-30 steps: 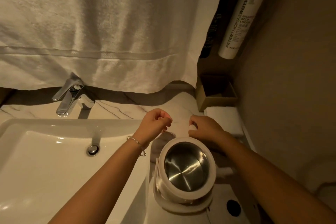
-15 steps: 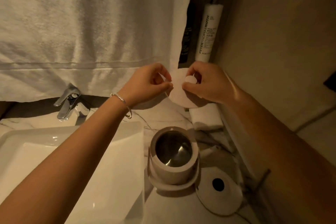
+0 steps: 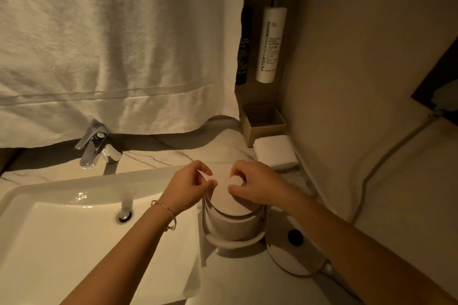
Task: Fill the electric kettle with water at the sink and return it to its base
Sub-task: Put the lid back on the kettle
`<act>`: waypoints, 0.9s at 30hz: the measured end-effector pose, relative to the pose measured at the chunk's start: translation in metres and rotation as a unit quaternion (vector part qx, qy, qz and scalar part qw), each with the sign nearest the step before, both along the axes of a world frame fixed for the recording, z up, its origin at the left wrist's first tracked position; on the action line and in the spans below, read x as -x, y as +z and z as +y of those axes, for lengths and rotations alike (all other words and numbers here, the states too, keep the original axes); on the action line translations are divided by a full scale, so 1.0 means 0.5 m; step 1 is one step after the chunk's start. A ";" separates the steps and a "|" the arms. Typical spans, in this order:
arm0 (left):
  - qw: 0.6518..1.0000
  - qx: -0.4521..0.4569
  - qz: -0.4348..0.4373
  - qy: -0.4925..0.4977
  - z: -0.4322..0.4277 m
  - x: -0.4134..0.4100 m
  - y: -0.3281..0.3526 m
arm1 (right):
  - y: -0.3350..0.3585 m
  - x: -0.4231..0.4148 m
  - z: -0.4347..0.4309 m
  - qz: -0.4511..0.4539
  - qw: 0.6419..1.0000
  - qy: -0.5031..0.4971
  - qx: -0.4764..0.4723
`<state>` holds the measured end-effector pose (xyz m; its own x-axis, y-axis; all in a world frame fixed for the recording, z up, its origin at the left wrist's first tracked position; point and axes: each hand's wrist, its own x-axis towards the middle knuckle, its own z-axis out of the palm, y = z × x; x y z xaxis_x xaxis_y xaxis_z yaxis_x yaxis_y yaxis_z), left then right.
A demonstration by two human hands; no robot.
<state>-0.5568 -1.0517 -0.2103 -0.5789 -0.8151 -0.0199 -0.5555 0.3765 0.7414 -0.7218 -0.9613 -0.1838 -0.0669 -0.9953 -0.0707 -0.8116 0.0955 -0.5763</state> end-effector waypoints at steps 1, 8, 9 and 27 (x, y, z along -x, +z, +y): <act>1.000 -0.006 0.001 0.004 0.003 -0.001 -0.007 | -0.006 -0.001 0.001 0.001 1.000 0.001 -0.003; 1.000 -0.010 0.006 0.023 0.000 0.004 -0.028 | -0.015 -0.002 0.000 -0.004 1.000 -0.004 -0.012; 1.000 -0.008 0.005 0.025 0.000 0.004 -0.030 | -0.014 -0.001 -0.001 -0.004 1.000 -0.004 -0.014; 0.970 -0.227 0.085 0.013 0.046 -0.076 -0.102 | -0.122 0.045 0.194 -0.188 0.945 -0.250 0.095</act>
<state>-0.5188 -1.0286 -0.2612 -0.5838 -0.7596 -0.2867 -0.4165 -0.0230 0.9088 -0.7442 -0.8643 -0.2450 -0.5370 -0.8436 -0.0064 -0.4270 0.2784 -0.8603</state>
